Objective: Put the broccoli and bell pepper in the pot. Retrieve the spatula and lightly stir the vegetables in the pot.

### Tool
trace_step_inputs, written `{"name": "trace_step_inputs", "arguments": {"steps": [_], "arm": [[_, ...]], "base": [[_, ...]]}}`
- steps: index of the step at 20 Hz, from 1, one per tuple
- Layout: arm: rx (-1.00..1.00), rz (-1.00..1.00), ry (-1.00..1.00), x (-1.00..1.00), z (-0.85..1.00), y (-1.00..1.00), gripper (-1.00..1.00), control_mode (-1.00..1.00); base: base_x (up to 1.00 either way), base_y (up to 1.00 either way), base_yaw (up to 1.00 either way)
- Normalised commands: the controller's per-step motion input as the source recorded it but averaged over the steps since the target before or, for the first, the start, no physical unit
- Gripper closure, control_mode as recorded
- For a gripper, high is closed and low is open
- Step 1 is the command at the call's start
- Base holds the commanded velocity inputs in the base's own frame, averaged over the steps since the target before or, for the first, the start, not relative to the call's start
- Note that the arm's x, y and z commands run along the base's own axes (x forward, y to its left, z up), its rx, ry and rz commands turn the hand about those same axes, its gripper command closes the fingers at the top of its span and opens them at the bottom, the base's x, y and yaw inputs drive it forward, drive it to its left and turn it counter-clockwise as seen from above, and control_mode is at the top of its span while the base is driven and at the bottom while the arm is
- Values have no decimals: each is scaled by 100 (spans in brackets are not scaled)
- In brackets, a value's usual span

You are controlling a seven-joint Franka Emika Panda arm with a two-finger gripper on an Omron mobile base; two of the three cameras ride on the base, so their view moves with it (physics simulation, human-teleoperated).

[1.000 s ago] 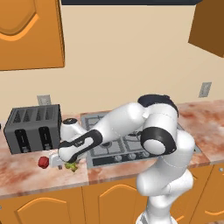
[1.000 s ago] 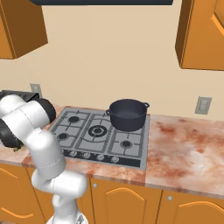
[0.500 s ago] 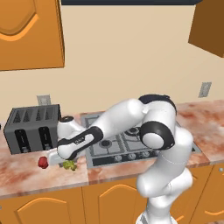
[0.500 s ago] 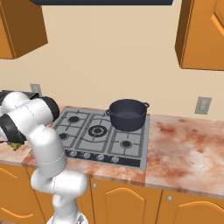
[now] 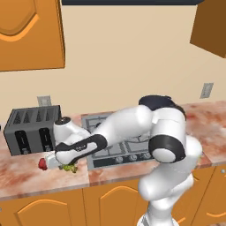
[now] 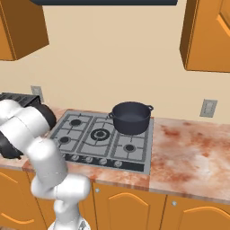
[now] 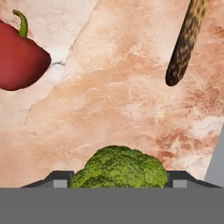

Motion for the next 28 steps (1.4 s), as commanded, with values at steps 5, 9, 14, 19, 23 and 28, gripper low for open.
{"name": "trace_step_inputs", "arguments": {"steps": [5, 9, 14, 19, 23, 28], "arm": [[16, 0, -23, -53, 43, -95, 100, -100], [20, -5, -9, -3, 69, -100, 100, -100], [16, -10, -1, 0, 87, -100, 100, -100], [3, -14, 3, 16, 99, -96, 100, -100], [0, -18, 31, 66, 72, -58, 100, -100], [-6, -15, 26, 48, 40, -36, 100, -100]], "base": [[0, 0, 0], [0, 0, 0], [0, 0, 0], [0, 0, 0], [0, 0, 0], [0, 0, 0]]}}
